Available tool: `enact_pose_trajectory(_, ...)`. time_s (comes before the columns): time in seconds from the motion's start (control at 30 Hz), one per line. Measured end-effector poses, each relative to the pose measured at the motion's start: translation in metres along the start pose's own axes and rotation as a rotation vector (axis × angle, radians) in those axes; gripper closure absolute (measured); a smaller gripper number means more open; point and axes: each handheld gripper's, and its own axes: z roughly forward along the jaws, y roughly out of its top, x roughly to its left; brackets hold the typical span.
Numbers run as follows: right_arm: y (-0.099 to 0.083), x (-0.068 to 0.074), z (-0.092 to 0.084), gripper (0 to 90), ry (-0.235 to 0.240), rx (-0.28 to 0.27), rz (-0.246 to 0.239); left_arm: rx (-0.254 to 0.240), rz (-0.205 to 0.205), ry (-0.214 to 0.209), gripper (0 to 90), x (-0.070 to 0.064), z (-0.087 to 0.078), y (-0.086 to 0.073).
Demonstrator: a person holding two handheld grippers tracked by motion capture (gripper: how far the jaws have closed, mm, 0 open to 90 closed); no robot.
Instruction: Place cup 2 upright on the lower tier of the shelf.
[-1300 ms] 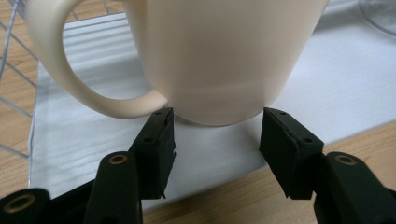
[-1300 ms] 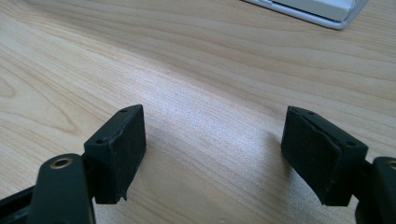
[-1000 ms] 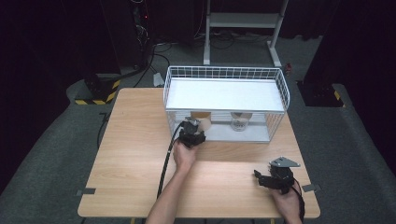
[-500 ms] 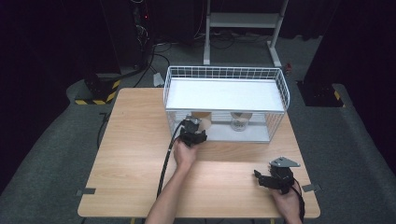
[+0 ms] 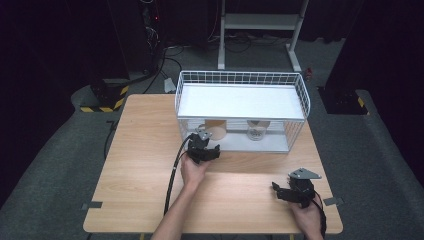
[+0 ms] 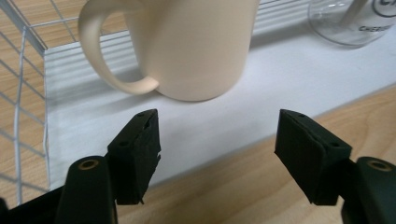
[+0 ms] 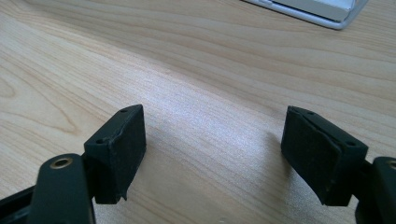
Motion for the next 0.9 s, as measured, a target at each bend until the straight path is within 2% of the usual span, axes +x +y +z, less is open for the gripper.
enact_pose_trajectory(0.07, 0.0, 0.0, 0.0, 22.4, 0.001, -0.001, -0.001, 0.004, 0.006, 0.001, 29.7, 0.001, -0.005, -0.002)
enact_pose_trajectory(0.13, 0.0, 0.0, 0.0, 22.4, 0.001, -0.001, -0.001, -0.014, 0.002, -0.007, 29.6, 0.003, -0.01, -0.004)
enact_pose_trajectory(0.57, 0.0, 0.0, 0.0, 22.4, 0.001, 0.0, -0.004, -0.055, -0.047, -0.066, 27.6, 0.011, -0.037, -0.022)
enact_pose_trajectory(0.67, 0.0, 0.0, 0.0, 22.4, 0.001, 0.0, -0.004, -0.055, -0.033, -0.063, 27.1, 0.011, -0.042, -0.026)
enact_pose_trajectory(0.9, 0.0, -0.001, 0.0, 22.4, 0.001, -0.001, -0.007, -0.062, -0.041, -0.083, 25.8, 0.012, -0.051, -0.034)
